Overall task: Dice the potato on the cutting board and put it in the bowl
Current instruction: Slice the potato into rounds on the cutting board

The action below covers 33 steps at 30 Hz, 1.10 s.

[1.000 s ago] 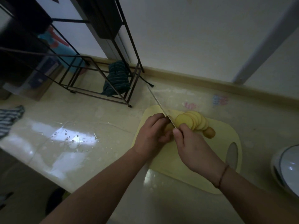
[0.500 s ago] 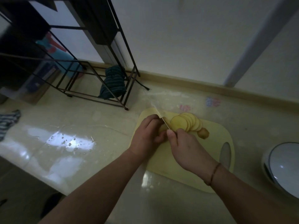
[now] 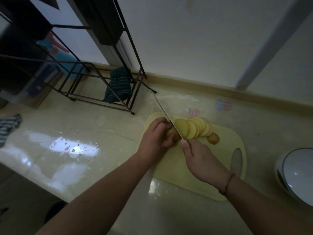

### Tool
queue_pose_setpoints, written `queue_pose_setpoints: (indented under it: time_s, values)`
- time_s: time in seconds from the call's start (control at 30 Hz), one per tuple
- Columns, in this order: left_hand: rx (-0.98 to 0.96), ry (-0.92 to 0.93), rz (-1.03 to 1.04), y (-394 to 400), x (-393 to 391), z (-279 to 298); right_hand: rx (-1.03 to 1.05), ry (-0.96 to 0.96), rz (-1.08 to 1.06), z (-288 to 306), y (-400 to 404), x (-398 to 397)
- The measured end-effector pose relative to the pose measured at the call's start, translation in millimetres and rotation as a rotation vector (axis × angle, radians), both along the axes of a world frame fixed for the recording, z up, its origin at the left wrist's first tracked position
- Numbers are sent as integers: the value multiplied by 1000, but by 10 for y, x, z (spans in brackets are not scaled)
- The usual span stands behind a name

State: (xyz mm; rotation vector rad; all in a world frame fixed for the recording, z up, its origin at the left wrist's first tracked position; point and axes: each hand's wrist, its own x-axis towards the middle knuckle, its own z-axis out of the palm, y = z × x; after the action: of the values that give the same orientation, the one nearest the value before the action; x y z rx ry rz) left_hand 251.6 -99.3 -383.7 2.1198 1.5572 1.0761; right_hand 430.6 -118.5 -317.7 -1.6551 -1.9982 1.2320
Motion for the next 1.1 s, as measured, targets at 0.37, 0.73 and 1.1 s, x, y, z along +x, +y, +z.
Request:
queue_pose_setpoints:
  time_s: [0.37, 0.73, 1.1]
  values:
    - [-3, 28, -32, -128, -47, 16, -203, 128, -119, 255, -15, 250]
    - [-25, 17, -4, -192, -6, 69, -35, 149, -75, 584, -210, 189]
    - [-17, -13, -2, -185, -4, 48, -4, 20, -58, 634, -273, 174]
